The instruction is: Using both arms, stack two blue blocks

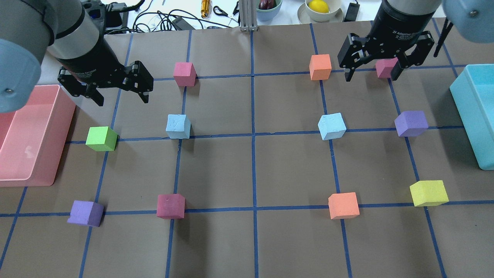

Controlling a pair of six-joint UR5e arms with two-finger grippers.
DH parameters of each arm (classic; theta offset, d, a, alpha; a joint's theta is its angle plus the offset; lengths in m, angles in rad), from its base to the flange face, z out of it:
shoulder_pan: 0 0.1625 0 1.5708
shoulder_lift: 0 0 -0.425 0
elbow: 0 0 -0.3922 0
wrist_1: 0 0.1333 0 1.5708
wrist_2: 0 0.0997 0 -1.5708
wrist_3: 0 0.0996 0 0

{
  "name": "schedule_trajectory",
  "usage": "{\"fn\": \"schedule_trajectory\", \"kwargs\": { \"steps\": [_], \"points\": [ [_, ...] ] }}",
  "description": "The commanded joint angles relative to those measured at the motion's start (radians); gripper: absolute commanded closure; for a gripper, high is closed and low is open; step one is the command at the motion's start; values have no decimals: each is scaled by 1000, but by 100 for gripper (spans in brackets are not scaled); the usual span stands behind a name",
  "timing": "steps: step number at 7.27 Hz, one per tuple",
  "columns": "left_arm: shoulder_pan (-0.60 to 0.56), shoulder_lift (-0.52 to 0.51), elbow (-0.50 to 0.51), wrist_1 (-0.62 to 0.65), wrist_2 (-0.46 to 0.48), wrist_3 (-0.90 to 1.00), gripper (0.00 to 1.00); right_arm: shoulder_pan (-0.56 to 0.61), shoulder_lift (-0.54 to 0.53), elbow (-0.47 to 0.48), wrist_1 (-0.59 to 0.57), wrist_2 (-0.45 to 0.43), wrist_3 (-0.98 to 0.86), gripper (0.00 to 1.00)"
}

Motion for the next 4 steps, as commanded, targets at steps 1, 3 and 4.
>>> {"fn": "schedule_trajectory", "kwargs": {
  "steps": [1, 3, 4],
  "points": [
    [3, -1, 2, 2, -4, 2, 0, -2, -1, 5, 4, -3, 2, 0],
    [-6, -3, -2, 0, -7, 2, 0, -2, 0, 5, 3, -2, 2, 0],
    [-6, -5, -2, 0, -8, 2, 0, 1, 0, 5, 1, -2, 2, 0]
  ]
}}
